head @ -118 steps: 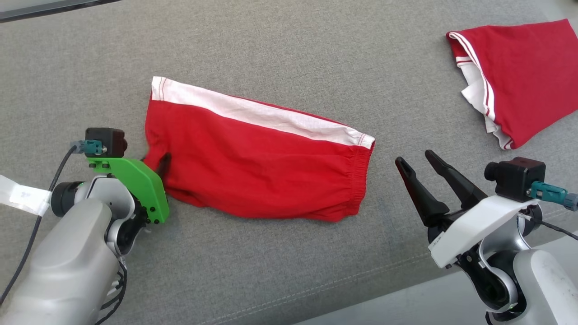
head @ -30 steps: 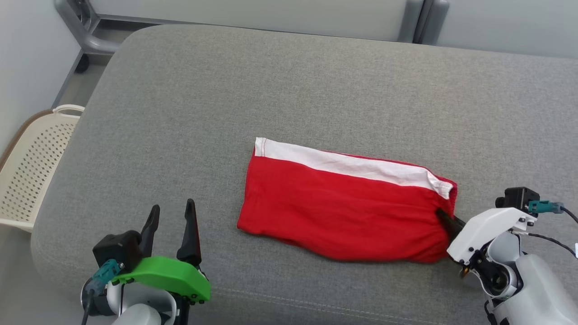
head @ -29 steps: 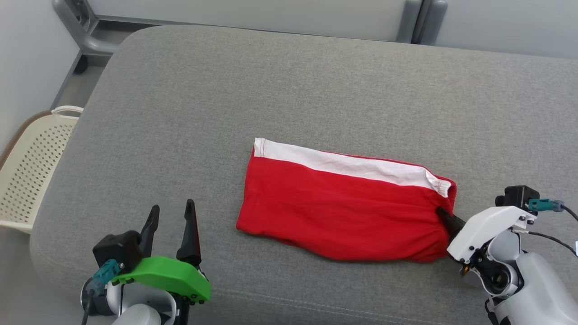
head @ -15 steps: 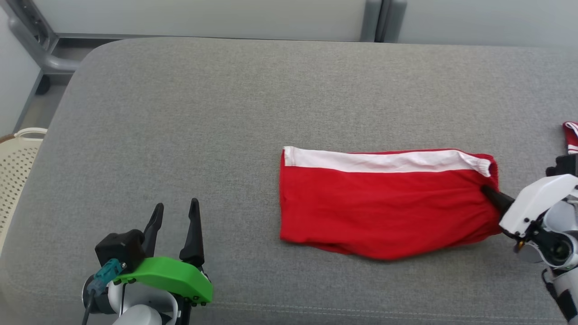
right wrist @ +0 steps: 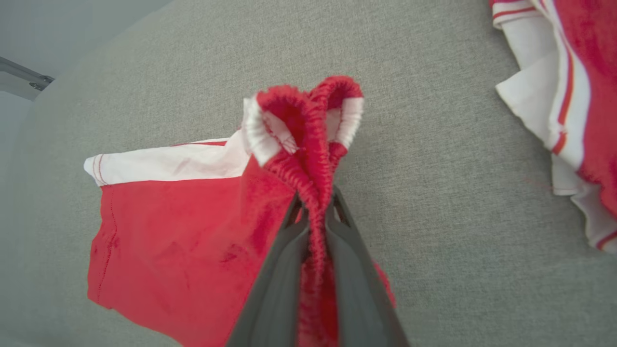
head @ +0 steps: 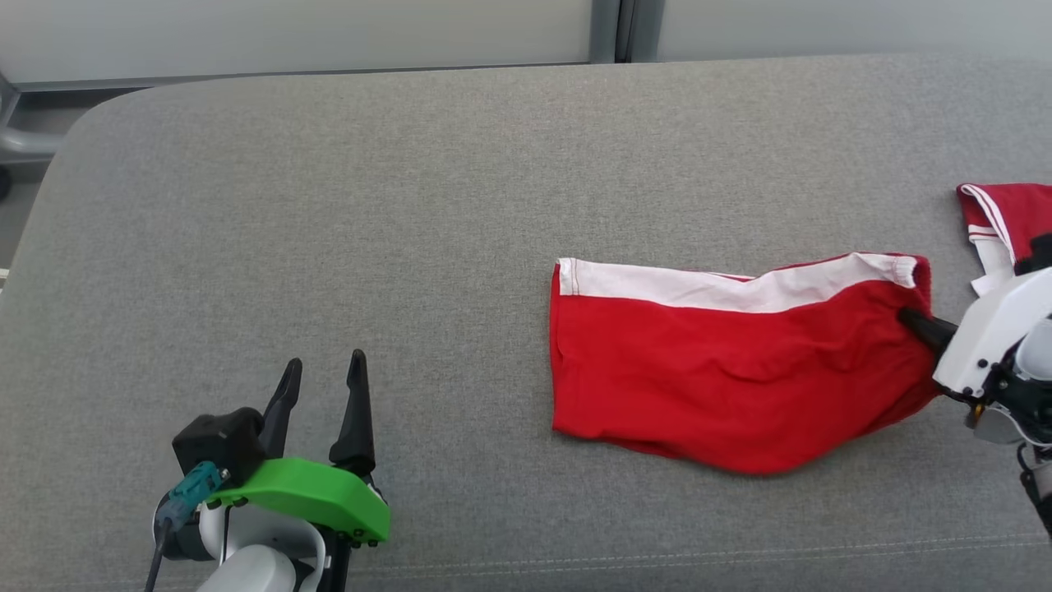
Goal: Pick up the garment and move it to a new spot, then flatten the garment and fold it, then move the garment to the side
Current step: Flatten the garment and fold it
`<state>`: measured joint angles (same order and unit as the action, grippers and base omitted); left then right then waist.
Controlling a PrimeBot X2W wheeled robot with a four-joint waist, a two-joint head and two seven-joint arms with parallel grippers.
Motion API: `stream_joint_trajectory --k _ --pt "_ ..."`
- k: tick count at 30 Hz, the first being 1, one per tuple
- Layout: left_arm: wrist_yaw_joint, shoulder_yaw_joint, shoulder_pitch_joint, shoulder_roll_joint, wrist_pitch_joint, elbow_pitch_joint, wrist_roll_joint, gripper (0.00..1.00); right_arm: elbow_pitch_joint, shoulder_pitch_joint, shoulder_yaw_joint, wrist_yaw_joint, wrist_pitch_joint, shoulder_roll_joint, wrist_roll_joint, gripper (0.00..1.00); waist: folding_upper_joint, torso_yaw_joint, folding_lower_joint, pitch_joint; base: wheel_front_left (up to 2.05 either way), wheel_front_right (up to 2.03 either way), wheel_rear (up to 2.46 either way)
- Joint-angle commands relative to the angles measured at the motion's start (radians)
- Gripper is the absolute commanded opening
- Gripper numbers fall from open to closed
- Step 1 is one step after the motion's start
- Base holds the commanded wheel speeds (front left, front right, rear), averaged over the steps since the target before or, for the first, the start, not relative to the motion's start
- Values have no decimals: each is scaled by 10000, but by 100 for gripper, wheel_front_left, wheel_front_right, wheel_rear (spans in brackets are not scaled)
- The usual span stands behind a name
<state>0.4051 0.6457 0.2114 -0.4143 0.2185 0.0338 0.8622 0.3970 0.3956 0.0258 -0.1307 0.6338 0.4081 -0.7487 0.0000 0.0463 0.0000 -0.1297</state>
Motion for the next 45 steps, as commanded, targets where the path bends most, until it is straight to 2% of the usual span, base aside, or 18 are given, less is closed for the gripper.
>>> stream_joint_trajectory --k 1,10,13,17,22,25,30,40,41,43,44,45 --pt "-45 -67 132 -11 49 -20 27 100 -265 134 -5 2 307 -280 99 0 0 -103 0 -18 0 0 0" --pt "-149 -115 184 55 98 62 112 100 -1831 370 60 2 2172 -2063 700 0 0 -172 0 128 0 0 0" --pt "-177 -108 163 105 123 97 130 100 -2124 422 153 2 2773 -2795 958 0 0 -113 0 203 0 0 0" --pt "-279 -66 191 227 163 180 152 100 -2242 503 262 2 3279 -3364 1382 0 0 75 0 285 0 0 0" --pt "-449 16 265 405 211 321 142 100 -1862 801 276 2 3305 -3548 1867 0 0 444 0 325 0 0 0" --pt "-521 57 282 460 228 413 135 100 -1493 936 201 2 3222 -3569 1602 0 0 606 0 352 0 0 0" --pt "-633 180 324 666 258 606 102 100 -399 1387 -403 2 2818 -3569 1366 0 0 1021 0 451 0 0 0" --pt "-797 480 496 886 166 855 23 100 1580 2148 -1303 2 1745 -3561 1736 0 0 1530 0 533 0 0 0" --pt "-802 492 499 889 153 862 22 100 1780 2240 -1377 2 1631 -3561 1846 8 0 1560 0 535 0 0 0" --pt "-802 525 514 887 131 884 0 100 2141 2376 -1518 2 1439 -3566 1971 36 0 1615 0 539 0 0 0" --pt "-805 539 523 890 133 898 -2 100 2323 2435 -1549 2 1352 -3564 1993 46 0 1638 0 548 0 0 0" --pt "-808 549 525 896 126 907 0 100 2491 2503 -1560 2 1255 -3558 2028 92 0 1657 0 562 0 0 0"
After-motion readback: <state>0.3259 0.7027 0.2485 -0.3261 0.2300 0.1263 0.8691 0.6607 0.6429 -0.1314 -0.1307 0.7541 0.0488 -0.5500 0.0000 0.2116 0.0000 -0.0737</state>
